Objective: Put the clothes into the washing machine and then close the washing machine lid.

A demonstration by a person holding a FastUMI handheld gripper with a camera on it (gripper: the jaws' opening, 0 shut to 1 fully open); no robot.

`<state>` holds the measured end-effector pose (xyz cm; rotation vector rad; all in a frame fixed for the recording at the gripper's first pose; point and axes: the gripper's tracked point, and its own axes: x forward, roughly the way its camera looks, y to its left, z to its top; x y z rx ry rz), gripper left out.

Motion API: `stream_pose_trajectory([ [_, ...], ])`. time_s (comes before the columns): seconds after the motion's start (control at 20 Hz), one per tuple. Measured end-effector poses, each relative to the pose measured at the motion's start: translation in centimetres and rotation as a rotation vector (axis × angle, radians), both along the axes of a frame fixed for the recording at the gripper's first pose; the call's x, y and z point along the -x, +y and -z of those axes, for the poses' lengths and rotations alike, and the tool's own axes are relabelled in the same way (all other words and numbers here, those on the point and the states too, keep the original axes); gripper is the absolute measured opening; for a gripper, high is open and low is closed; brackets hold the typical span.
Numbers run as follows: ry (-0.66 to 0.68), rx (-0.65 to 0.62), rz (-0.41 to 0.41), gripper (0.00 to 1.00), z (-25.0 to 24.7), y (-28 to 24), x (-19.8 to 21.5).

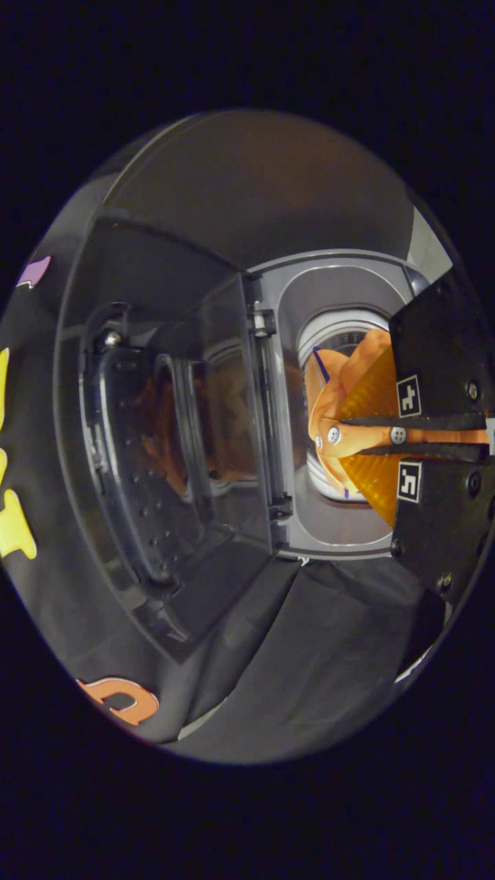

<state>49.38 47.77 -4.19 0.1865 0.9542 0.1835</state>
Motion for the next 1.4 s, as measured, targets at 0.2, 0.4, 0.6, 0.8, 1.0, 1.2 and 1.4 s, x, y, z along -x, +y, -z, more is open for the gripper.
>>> stream_pose_trajectory([
  [0.2,-0.032,0.038,0.009,0.11,-0.5,-0.3,-0.7],
  [0.4,-0.031,0.039,0.005,0.14,-0.3,-0.3,-0.5],
  [0.6,-0.101,0.100,-0.013,0.64,-0.9,-1.2,-0.7],
  [0.8,-0.137,0.130,-0.048,0.81,-1.7,-0.9,-0.3],
  [1.0,-0.171,0.152,-0.063,0.81,-2.4,-1.1,0.1],
  [1.2,-0.243,0.163,-0.103,0.81,-4.3,-1.0,0.5],
  [1.4,-0.345,0.171,-0.110,0.82,-7.4,-1.1,0.3],
])
